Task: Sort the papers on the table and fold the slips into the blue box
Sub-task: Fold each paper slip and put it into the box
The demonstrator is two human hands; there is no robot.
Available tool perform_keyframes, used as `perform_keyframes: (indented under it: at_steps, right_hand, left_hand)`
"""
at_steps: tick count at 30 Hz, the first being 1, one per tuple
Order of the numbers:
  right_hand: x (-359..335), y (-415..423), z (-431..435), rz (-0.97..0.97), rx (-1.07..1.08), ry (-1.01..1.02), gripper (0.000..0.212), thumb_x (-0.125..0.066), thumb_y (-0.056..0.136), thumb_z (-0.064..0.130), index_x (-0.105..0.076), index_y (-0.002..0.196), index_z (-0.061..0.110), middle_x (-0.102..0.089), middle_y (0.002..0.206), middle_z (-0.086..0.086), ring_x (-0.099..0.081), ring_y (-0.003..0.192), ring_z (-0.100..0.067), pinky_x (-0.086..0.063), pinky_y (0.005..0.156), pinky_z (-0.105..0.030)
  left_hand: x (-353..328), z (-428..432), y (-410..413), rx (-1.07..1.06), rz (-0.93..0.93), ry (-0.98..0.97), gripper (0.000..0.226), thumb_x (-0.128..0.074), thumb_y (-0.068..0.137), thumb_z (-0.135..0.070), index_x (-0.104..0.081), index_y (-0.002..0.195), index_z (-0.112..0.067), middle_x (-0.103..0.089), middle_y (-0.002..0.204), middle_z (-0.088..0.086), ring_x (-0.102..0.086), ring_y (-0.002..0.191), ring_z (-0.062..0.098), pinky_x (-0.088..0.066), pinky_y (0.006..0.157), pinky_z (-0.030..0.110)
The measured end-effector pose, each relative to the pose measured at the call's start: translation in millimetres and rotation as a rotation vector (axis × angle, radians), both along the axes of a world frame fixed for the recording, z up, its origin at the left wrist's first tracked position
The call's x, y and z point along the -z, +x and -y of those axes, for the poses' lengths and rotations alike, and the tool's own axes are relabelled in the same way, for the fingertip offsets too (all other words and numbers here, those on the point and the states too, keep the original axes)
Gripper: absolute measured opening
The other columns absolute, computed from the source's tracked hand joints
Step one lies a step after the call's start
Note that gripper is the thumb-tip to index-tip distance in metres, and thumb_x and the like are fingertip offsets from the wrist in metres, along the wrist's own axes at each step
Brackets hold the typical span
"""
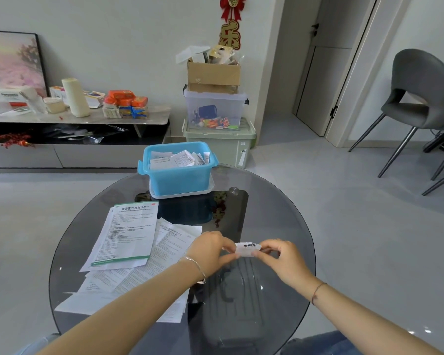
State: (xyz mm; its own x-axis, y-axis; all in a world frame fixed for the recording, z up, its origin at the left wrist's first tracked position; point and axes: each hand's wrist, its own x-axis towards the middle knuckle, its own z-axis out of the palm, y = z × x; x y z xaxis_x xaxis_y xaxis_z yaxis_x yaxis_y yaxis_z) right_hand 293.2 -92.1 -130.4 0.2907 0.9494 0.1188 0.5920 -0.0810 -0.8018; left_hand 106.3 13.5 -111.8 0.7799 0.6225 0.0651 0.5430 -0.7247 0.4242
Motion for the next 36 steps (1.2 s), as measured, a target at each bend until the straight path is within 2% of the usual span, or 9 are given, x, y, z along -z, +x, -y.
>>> perform_keyframes:
  at_steps: [3,9,16,20,25,28,31,33,36]
  right_hand:
    - [-4.1,-3.4,-5.2,-0.105,0.045,-0.038,0.007,-0.076,0.080,0.019,-0.073,0.078,0.014,-0.073,0.078,0.007,-0.064,0.072,-0.004,-0.047,0.069,-0.016]
    - [-12.4,-3.2,-17.2,-0.133,0.051,-0.123,0.019,-0.078,0.078,0.013,-0.060,0.072,0.017,-0.064,0.052,0.015,-0.051,0.048,0.005,-0.036,0.053,-0.010]
    - [-16.0,-7.0,-26.1,-0.106,0.099,-0.207,0.029,-0.080,0.076,0.018,-0.052,0.080,0.012,-0.069,0.065,0.005,-0.052,0.048,0.003,-0.036,0.049,-0.012]
    - [-16.6,-8.7,-28.8,-0.091,0.121,-0.224,0.029,-0.080,0.075,0.019,-0.052,0.080,0.014,-0.070,0.070,0.001,-0.055,0.057,-0.005,-0.038,0.052,-0.017]
    - [-15.4,-11.6,-26.4,-0.065,0.105,-0.194,0.029,-0.079,0.075,0.016,-0.050,0.080,0.017,-0.067,0.073,-0.002,-0.051,0.057,-0.004,-0.038,0.053,-0.013]
    - [-9.9,-11.9,-20.5,0.118,0.067,-0.074,0.023,-0.076,0.077,0.019,-0.054,0.085,0.020,-0.056,0.082,0.010,-0.048,0.068,-0.002,-0.039,0.061,-0.014]
    - [-1.9,-7.9,-12.8,0.615,-0.135,0.218,0.002,-0.065,0.085,0.026,-0.064,0.086,0.025,-0.054,0.090,0.015,-0.052,0.083,-0.005,-0.042,0.069,-0.021]
    - [3.8,-2.7,-6.1,0.854,-0.292,0.343,0.016,-0.054,0.090,0.032,-0.068,0.087,0.026,-0.060,0.088,0.016,-0.055,0.084,-0.009,-0.043,0.069,-0.022]
    - [4.6,2.3,2.6,0.904,-0.351,0.359,0.024,-0.048,0.094,0.032,-0.070,0.099,0.024,-0.065,0.098,0.015,-0.058,0.089,-0.009,-0.043,0.078,-0.022]
  left_hand:
    - [-0.7,4.1,4.9,-0.096,0.112,-0.116,0.021,-0.064,0.088,-0.038,-0.072,0.102,-0.025,-0.068,0.093,-0.010,-0.053,0.078,0.002,-0.037,0.065,0.007]
    - [2.5,5.5,9.1,-0.291,0.228,-0.318,0.029,-0.073,0.081,-0.032,-0.061,0.106,-0.025,-0.063,0.068,-0.019,-0.065,0.081,0.005,-0.053,0.082,0.023]
    - [1.7,7.3,11.0,-0.291,0.190,-0.325,0.053,-0.072,0.082,-0.031,-0.047,0.129,-0.031,-0.069,0.084,-0.013,-0.064,0.084,0.006,-0.048,0.084,0.018]
    - [-4.9,7.8,9.2,-0.242,0.075,-0.096,0.049,-0.067,0.085,-0.039,-0.048,0.130,-0.034,-0.064,0.103,-0.012,-0.056,0.100,0.007,-0.045,0.091,0.021]
    - [-11.7,18.2,4.3,0.108,-0.244,0.325,0.039,-0.043,0.098,-0.044,-0.054,0.132,-0.029,-0.055,0.130,-0.004,-0.042,0.122,0.015,-0.029,0.105,0.030]
    - [-11.9,21.0,-0.1,0.217,-0.409,0.410,0.047,-0.029,0.100,-0.048,-0.049,0.133,-0.022,-0.057,0.128,0.003,-0.045,0.120,0.022,-0.030,0.106,0.035]
    - [-9.9,19.8,-4.6,0.269,-0.407,0.412,0.052,-0.023,0.100,-0.050,-0.045,0.134,-0.018,-0.056,0.130,0.006,-0.045,0.121,0.024,-0.028,0.108,0.037]
    - [-10.7,22.2,-6.5,0.273,-0.382,0.381,0.056,-0.020,0.099,-0.051,-0.042,0.138,-0.017,-0.054,0.133,0.006,-0.044,0.124,0.025,-0.024,0.111,0.036]
    - [-12.2,26.6,-9.3,0.272,-0.352,0.324,0.060,-0.020,0.098,-0.050,-0.034,0.145,-0.016,-0.048,0.140,0.007,-0.039,0.130,0.025,-0.019,0.114,0.035]
